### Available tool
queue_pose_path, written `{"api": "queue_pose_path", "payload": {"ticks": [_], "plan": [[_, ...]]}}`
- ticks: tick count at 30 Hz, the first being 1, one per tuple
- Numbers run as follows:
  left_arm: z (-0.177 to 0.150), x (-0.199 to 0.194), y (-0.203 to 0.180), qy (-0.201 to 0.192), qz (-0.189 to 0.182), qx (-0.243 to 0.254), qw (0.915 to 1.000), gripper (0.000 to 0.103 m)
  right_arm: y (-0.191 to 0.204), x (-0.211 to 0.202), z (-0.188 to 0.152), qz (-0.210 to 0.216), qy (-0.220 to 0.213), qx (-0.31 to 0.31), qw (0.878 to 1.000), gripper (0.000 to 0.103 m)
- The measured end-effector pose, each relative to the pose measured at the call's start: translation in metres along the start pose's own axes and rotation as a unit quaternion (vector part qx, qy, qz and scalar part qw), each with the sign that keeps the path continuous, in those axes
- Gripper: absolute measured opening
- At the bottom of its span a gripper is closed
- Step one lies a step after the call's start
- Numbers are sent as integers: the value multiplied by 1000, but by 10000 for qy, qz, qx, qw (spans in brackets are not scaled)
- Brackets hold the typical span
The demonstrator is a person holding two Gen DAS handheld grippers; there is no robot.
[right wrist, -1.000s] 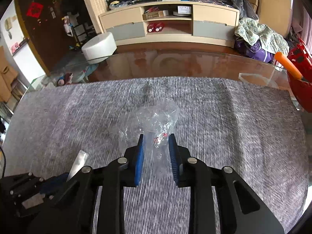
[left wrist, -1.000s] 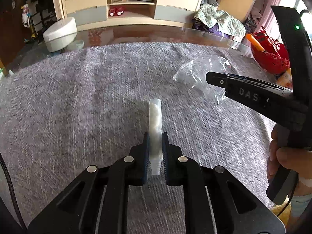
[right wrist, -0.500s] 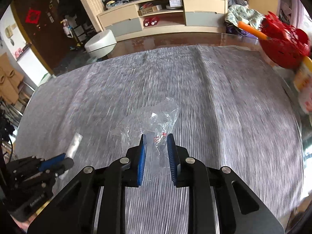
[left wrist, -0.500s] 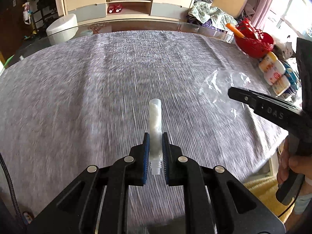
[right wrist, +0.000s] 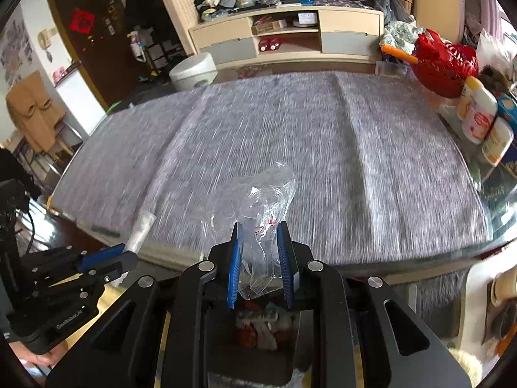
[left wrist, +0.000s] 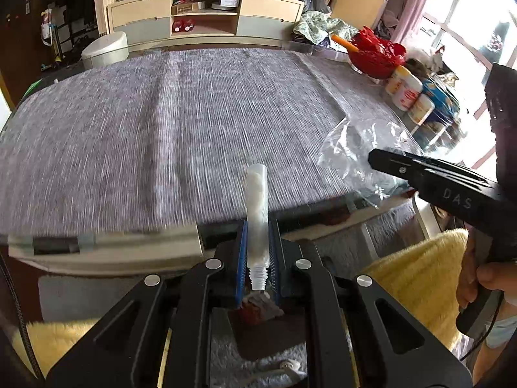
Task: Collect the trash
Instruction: 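Lower both tools into the bin and release the tube and plastic bag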
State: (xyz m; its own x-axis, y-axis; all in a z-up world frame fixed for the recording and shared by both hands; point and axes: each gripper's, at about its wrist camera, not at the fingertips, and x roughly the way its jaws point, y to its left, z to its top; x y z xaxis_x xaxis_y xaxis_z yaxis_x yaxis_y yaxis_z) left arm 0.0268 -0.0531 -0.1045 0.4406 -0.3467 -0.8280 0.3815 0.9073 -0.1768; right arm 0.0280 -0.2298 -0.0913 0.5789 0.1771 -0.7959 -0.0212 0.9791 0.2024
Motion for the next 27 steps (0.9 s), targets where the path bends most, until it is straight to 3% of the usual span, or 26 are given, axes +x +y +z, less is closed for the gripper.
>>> {"api": "queue_pose_path", "payload": {"ticks": [6, 16, 24, 27], "plan": [[-41, -3, -8, 146, -63, 11, 9999, 12, 6, -1, -41, -26, 179, -44, 9998, 23], [-96, 30, -7, 633, -185, -181, 9977, 12, 3, 23, -106, -162, 684, 64, 9975, 23], [-115, 72, 1, 1014, -448, -468, 9927, 12, -4, 63, -129, -50, 1155, 288, 9929, 23], [-120, 87, 0, 1122, -388, -409, 9921, 12, -5, 82, -134, -46, 1312, 356, 9907, 25]]}}
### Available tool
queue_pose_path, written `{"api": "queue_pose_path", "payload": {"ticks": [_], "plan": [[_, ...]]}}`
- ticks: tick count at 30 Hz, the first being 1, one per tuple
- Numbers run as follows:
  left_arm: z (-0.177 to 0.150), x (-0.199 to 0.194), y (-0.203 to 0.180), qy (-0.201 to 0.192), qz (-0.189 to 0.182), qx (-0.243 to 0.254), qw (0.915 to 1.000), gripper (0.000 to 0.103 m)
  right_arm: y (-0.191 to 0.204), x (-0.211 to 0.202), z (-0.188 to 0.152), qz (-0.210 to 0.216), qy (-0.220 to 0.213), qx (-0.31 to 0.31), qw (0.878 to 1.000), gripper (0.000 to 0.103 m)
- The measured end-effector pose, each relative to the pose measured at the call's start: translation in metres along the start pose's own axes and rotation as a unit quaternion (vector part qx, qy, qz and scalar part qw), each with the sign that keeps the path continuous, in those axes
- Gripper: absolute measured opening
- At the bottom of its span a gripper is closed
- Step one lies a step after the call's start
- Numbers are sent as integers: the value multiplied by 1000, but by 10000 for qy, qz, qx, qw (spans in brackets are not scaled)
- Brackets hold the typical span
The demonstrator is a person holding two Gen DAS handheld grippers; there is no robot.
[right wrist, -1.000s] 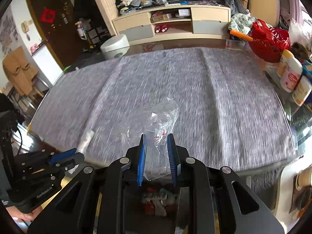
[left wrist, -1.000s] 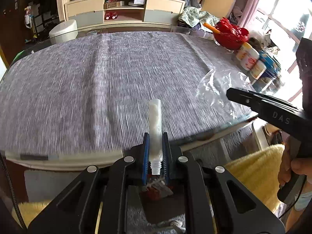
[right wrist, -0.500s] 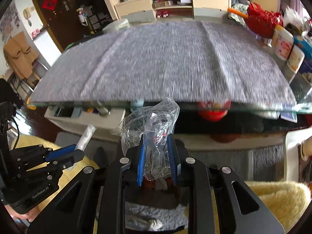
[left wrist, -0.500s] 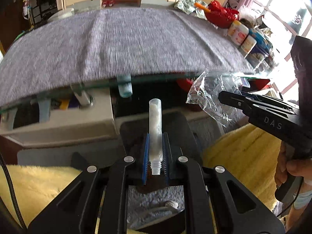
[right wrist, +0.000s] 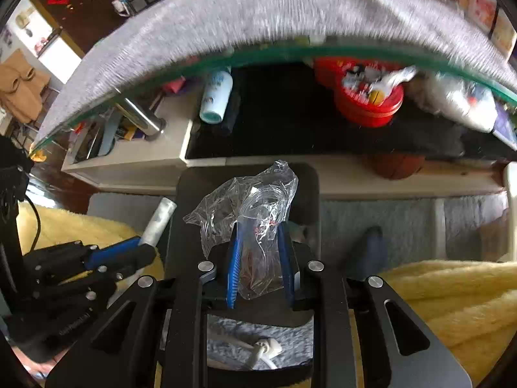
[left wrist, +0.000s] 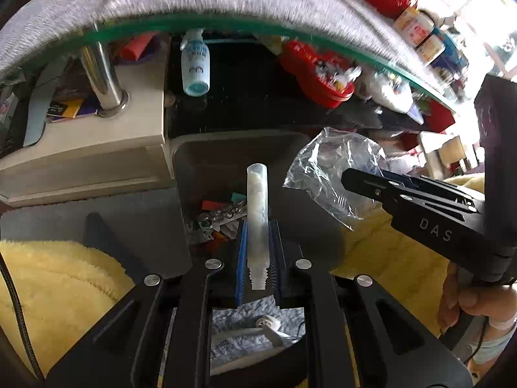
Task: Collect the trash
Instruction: 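Lower both tools into the bin and release the tube and plastic bag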
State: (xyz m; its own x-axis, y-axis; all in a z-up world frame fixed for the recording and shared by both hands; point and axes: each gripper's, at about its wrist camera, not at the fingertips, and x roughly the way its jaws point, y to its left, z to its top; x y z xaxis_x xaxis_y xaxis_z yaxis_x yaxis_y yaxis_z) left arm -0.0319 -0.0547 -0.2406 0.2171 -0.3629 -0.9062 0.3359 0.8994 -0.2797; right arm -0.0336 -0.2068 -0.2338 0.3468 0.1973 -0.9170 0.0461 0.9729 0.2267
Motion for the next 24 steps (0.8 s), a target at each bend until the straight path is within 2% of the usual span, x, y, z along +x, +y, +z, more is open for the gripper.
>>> {"api": "queue_pose_path", "payload": {"ticks": [6, 10, 15, 19, 22, 23, 24], "plan": [[0, 23, 5, 283, 53, -7, 9996, 12, -3, 24, 0, -96, 229, 48, 9997, 27], [2, 31, 8, 431, -17, -36, 9991, 12, -2, 28, 2, -94, 276, 64, 9996, 34], [3, 33, 9, 428, 22, -17, 9991, 14, -4, 26, 7, -97, 251, 92, 9996, 45], [5, 27, 10, 333, 129, -1, 9994, 30, -5, 24, 11, -92, 209, 151, 9996, 53], [8, 21, 11, 245, 199, -17, 9995, 42, -7, 19, 15, -73, 132, 207, 9997, 63], [9, 19, 11, 205, 222, -14, 9995, 48, -7, 16, 17, -60, 106, 228, 9997, 71], [10, 17, 11, 174, 237, -7, 9996, 51, -8, 14, 18, -63, 74, 240, 9997, 74]]}}
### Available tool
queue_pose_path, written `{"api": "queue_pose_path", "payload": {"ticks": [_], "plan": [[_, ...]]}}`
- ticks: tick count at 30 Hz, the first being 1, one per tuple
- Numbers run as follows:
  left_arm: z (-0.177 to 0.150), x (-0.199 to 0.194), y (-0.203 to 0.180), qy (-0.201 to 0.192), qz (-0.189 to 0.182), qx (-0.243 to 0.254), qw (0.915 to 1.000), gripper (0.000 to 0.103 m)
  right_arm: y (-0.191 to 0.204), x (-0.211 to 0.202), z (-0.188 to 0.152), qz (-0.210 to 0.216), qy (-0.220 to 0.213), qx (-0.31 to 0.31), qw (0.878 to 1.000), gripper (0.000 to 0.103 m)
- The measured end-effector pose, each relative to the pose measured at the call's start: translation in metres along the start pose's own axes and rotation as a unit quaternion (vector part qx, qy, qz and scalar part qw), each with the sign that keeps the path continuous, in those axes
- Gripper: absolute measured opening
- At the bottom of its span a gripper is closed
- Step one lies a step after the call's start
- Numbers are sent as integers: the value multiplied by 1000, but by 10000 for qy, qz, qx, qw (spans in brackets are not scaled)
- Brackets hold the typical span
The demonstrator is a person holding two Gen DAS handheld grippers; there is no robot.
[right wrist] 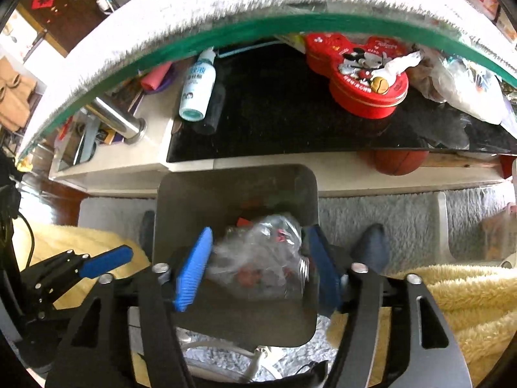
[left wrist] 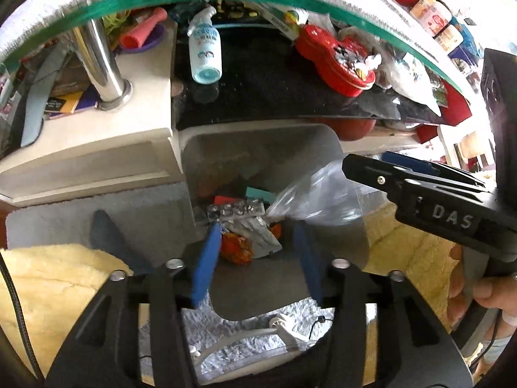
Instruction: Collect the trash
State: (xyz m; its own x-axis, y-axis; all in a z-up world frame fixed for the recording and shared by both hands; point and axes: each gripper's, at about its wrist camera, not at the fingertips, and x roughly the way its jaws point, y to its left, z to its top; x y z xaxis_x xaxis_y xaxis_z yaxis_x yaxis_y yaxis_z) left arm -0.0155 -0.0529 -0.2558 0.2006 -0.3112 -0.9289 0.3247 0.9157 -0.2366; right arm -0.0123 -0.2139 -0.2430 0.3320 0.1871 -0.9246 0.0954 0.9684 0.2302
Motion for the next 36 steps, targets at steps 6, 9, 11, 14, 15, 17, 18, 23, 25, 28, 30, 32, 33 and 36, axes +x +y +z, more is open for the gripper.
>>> {"api": "queue_pose_path", "payload": {"ticks": [6, 9, 11, 14, 15, 17, 18, 23, 25, 28, 30, 32, 33, 36], "plan": [[7, -26, 5, -315, 161, 8, 9994, 77, 0, -27, 11, -107, -364, 35, 9993, 99], [12, -44, 9, -456, 327, 9, 9984, 84, 3, -46, 15, -194, -586, -46, 9981, 100], [17, -63, 15, -584, 306, -74, 9978, 89, 5, -64, 18, -232, -810, -81, 9964, 100], [25, -99, 19, -1005, 519, -133, 9935, 95, 9, -99, 21, -275, -1310, -161, 9909, 100], [26, -110, 20, -1132, 593, -131, 9917, 95, 11, -111, 22, -278, -1490, -170, 9883, 100], [29, -138, 19, -1499, 688, -122, 9862, 95, 15, -132, 25, -393, -1796, -168, 9828, 100], [30, -150, 17, -1648, 707, -108, 9837, 95, 17, -144, 27, -497, -1972, -161, 9790, 100], [32, -205, 9, -2445, 947, 10, 9650, 95, 28, -196, 28, -818, -2767, -190, 9573, 100], [33, -226, 5, -2759, 1055, 65, 9554, 95, 31, -213, 29, -904, -3038, -213, 9482, 100], [36, -255, -2, -3208, 1200, 127, 9394, 95, 37, -238, 28, -951, -3417, -257, 9346, 100], [39, -269, -7, -3419, 1262, 156, 9311, 95, 39, -249, 28, -920, -3555, -261, 9298, 100], [41, -279, -10, -3548, 1267, 177, 9261, 95, 39, -259, 30, -899, -3685, -262, 9249, 100], [43, -284, -13, -3616, 1252, 187, 9237, 95, 39, -262, 30, -918, -3730, -260, 9229, 100], [47, -294, -16, -3773, 1214, 161, 9179, 95, 39, -270, 32, -1038, -3859, -238, 9164, 100]]}}
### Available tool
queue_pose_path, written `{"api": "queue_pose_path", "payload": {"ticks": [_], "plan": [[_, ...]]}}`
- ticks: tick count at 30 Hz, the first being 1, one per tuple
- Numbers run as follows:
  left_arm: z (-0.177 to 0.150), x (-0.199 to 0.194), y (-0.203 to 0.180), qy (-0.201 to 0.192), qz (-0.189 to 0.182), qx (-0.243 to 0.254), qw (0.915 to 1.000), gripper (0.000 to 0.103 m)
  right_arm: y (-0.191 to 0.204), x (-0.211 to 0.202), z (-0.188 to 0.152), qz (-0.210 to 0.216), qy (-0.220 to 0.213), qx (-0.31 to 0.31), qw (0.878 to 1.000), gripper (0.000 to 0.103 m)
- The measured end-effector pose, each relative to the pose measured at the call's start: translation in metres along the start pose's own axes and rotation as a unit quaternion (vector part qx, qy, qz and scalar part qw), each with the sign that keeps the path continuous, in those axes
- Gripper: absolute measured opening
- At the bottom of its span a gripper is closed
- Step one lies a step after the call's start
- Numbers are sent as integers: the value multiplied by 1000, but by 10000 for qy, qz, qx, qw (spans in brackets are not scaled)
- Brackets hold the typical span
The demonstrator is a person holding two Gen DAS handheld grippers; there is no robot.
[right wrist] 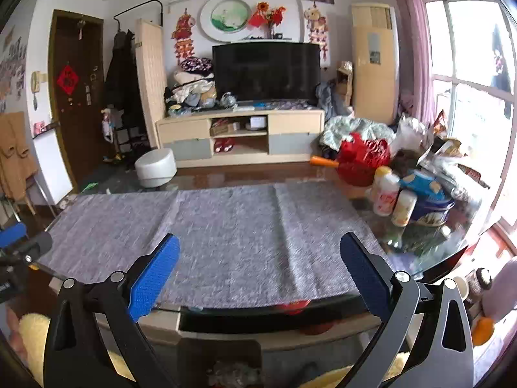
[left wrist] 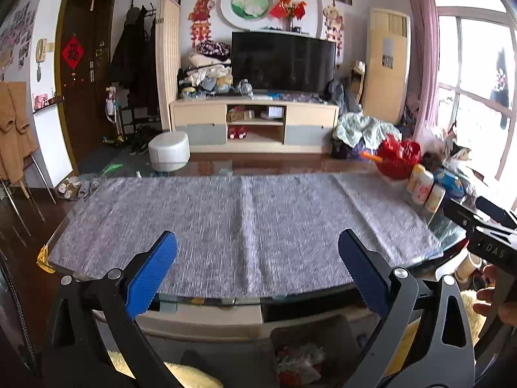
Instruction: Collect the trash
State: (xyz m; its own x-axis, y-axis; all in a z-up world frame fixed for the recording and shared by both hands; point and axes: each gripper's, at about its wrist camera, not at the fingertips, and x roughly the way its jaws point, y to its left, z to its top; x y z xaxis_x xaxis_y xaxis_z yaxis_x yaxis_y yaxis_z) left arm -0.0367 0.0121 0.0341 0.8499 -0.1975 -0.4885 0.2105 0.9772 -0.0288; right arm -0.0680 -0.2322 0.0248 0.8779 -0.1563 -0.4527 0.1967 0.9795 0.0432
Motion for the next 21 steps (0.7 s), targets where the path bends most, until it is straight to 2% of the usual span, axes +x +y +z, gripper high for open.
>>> {"api": "queue_pose_path", "payload": {"ticks": [7, 11, 21], "plan": [[10, -5, 0, -182, 68, -36, 9998, 95, -2, -5, 3, -48, -67, 23, 10000, 100], [8, -6, 4, -176, 17, -220, 9996, 95, -1, -7, 0, 122, 12, 179, 9998, 100], [6, -9, 5, -151, 83, -194, 9997, 95, 14, -5, -2, -4, 124, -150, 9998, 100]]}}
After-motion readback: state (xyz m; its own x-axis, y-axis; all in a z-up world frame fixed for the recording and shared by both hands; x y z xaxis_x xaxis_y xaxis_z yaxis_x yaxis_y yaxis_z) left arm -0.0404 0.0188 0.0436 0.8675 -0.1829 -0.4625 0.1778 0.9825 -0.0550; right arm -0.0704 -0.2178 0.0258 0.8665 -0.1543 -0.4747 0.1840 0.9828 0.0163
